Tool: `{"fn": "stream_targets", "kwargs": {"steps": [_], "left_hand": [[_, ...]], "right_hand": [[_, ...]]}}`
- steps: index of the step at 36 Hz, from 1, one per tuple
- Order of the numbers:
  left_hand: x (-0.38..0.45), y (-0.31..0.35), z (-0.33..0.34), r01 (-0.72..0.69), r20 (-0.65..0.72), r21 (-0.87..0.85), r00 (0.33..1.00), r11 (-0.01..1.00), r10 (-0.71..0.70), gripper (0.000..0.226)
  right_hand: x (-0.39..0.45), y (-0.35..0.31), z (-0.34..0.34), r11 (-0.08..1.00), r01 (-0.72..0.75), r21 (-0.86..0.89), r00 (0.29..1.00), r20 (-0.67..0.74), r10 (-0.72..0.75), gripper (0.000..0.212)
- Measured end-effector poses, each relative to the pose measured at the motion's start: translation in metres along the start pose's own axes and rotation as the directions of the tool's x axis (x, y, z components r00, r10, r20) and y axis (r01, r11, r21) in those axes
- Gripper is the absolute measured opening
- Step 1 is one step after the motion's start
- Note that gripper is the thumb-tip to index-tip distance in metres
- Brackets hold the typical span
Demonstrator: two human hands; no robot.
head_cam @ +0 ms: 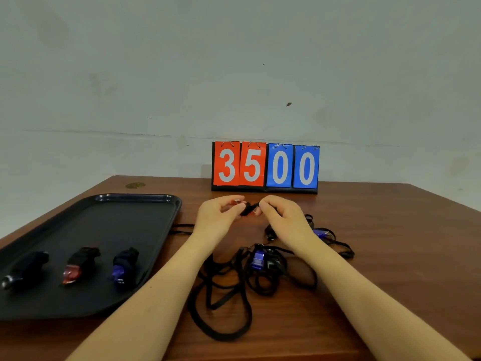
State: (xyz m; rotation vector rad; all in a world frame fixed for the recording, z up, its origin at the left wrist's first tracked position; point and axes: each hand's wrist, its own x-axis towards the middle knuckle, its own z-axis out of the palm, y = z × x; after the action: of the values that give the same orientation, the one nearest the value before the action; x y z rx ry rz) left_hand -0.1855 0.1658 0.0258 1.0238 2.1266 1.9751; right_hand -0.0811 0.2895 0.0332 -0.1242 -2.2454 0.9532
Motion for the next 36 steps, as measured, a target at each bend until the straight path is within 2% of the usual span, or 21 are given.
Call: {"fn": "stream_targets", "kwargs": {"steps": [3, 6, 11, 16, 19, 25, 31, 33, 36], "left_hand": [[-0.003, 0.006, 0.001, -0.024, 0.079, 0.026, 0.997, 0.999, 0.022, 0.027], [-0.007, 0.012, 0.004, -0.018, 0.149, -0.027, 0.989, 0.999, 0.022, 0.023], [-0.009, 0.019, 0.005, 0.046, 0.209, -0.199, 0.978, 0.979, -0.003, 0.022], [-0.012, 0.021, 0.005, 0.111, 0.235, -0.359, 0.972, 0.927, -0.026, 0.023], [-0.011, 0.021, 0.004, 0.138, 0.212, -0.417, 0.976, 0.898, -0.052, 0.016], [-0.008, 0.021, 0.003, 0.192, 0.223, -0.625, 0.973, 0.757, -0.062, 0.018], [-0.003, 0.015, 0.002, 0.189, 0.133, -0.681, 0.982, 0.708, -0.134, 0.025], [-0.002, 0.012, 0.002, 0.183, 0.105, -0.659, 0.983, 0.730, -0.152, 0.026], [-0.001, 0.008, 0.001, 0.147, 0.039, -0.495, 0.988, 0.856, -0.147, 0.025]], "right_hand": [[0.002, 0.004, -0.005, 1.000, -0.022, 0.011, 0.998, -0.064, 0.022, 0.027], [0.002, 0.006, -0.010, 0.999, -0.028, 0.023, 0.996, -0.082, 0.029, 0.026], [0.003, 0.005, -0.012, 0.992, -0.027, 0.121, 0.993, -0.113, 0.041, 0.026], [0.006, 0.008, -0.009, 0.977, -0.095, 0.192, 0.986, -0.117, 0.119, 0.026], [0.004, 0.009, -0.005, 0.990, -0.072, 0.121, 0.994, -0.069, 0.080, 0.030], [-0.001, 0.008, 0.005, 0.996, -0.042, 0.077, 0.999, 0.005, 0.041, 0.034], [-0.004, 0.010, 0.013, 0.994, 0.046, -0.100, 0.994, 0.107, -0.035, 0.031], [-0.004, 0.012, 0.014, 0.977, 0.083, -0.199, 0.986, 0.158, -0.051, 0.029], [-0.004, 0.011, 0.014, 0.954, 0.137, -0.266, 0.977, 0.195, -0.086, 0.028]]}}
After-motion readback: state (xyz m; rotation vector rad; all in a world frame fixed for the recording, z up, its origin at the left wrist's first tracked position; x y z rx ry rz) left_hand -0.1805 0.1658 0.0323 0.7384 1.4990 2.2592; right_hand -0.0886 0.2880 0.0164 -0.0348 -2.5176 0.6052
